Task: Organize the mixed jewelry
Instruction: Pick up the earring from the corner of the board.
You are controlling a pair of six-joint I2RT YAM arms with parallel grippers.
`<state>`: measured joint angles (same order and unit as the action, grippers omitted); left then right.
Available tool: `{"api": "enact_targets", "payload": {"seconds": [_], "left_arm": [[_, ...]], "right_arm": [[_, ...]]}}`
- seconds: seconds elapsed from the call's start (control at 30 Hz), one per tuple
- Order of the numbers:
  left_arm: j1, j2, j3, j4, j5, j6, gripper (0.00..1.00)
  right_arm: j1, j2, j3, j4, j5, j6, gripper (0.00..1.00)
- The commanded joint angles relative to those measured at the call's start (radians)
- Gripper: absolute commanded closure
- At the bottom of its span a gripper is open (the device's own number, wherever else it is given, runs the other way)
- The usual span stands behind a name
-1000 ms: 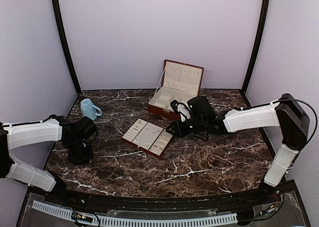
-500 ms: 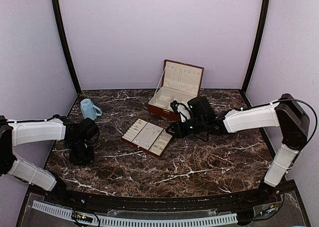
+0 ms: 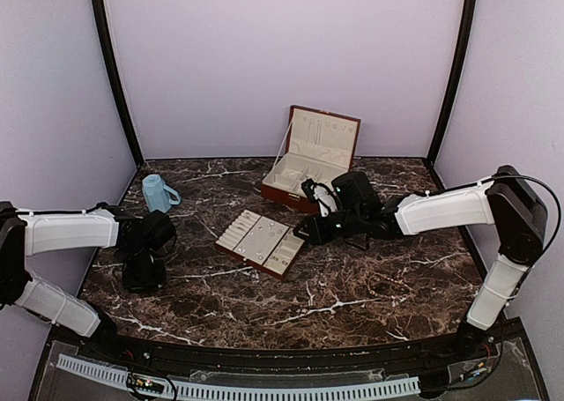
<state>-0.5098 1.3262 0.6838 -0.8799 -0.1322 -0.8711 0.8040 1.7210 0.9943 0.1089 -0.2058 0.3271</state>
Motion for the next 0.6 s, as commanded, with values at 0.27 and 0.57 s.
{"api": "enact_targets", "payload": {"seconds": [0.27, 0.57], "left_arm": [[-0.01, 0.025, -0.004, -0.037, -0.014, -0.01, 0.97], [-0.01, -0.007, 0.026, -0.054, -0.027, -0.007, 1.0]], "right_arm": [[-0.005, -0.008, -0.012, 0.029, -0.001, 0.0, 0.63], [-0.005, -0.024, -0.021, 0.03, 0.019, -0.003, 0.63]]}}
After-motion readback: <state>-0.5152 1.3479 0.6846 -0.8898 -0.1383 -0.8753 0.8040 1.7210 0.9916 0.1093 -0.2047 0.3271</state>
